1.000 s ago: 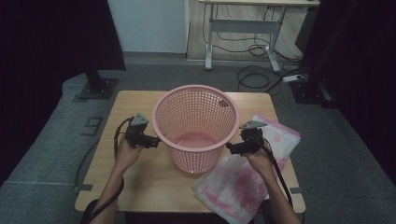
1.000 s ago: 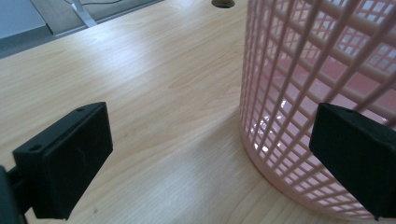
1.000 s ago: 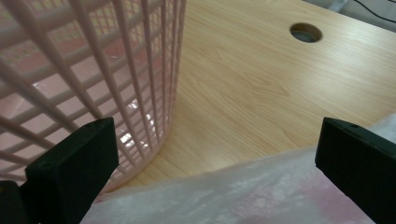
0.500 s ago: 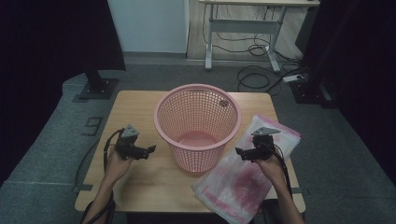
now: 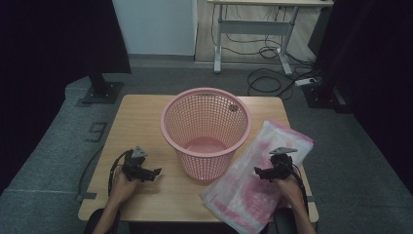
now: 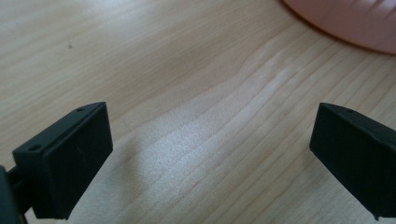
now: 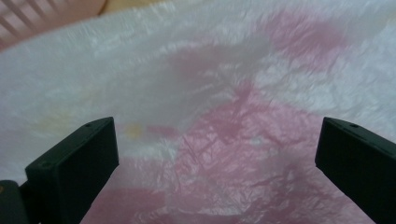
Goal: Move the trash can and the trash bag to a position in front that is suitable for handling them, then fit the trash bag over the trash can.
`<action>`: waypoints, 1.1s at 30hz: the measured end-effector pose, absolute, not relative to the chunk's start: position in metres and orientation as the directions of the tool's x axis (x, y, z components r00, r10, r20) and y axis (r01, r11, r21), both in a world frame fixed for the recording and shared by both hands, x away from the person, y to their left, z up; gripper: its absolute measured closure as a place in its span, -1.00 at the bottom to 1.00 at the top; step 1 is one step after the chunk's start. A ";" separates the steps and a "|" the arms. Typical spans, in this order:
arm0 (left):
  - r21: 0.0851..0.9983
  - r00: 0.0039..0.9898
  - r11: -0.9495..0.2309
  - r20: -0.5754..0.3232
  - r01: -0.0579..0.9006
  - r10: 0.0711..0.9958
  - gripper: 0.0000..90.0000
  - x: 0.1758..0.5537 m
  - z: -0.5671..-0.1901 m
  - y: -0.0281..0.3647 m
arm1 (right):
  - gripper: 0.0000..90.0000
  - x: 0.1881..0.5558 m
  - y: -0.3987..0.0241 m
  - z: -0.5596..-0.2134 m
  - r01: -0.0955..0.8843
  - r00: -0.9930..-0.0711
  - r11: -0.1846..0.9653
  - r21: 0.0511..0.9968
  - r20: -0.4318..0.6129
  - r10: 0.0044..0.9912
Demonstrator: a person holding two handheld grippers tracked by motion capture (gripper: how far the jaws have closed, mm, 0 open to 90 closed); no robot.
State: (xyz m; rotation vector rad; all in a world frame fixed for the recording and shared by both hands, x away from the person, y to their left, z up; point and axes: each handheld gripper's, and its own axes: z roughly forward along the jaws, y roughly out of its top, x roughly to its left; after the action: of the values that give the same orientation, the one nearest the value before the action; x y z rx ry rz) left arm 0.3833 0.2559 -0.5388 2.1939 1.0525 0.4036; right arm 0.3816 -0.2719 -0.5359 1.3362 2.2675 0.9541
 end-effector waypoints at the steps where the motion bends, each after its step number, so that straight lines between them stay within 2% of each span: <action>1: 0.680 0.628 -0.456 -0.007 0.574 0.778 -1.00 0.383 -0.539 0.256 | -1.00 0.382 -0.272 -0.539 0.639 -0.499 0.331 0.694 0.048 0.865; 7: 0.645 0.631 -0.484 0.004 0.592 0.776 -1.00 0.386 -0.546 0.253 | -1.00 0.383 -0.271 -0.550 0.648 -0.494 0.336 0.683 0.041 0.869; 10: 0.648 0.633 -0.480 -0.005 0.591 0.774 -1.00 0.387 -0.547 0.253 | -1.00 0.381 -0.269 -0.554 0.632 -0.490 0.352 0.691 0.003 0.872; 15: 0.661 0.644 -0.478 -0.010 0.579 0.765 -1.00 0.386 -0.548 0.253 | -1.00 0.377 -0.267 -0.557 0.613 -0.482 0.332 0.717 0.007 0.876; 33: 0.660 0.643 -0.478 -0.010 0.579 0.766 -1.00 0.387 -0.548 0.251 | -1.00 0.377 -0.267 -0.557 0.614 -0.480 0.330 0.717 0.007 0.877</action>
State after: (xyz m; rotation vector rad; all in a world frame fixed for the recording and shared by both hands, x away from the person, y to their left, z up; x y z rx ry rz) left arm 0.3868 0.2510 -0.5480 2.2249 1.0427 0.3811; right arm 0.3772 -0.2668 -0.5573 1.3193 2.2188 0.9425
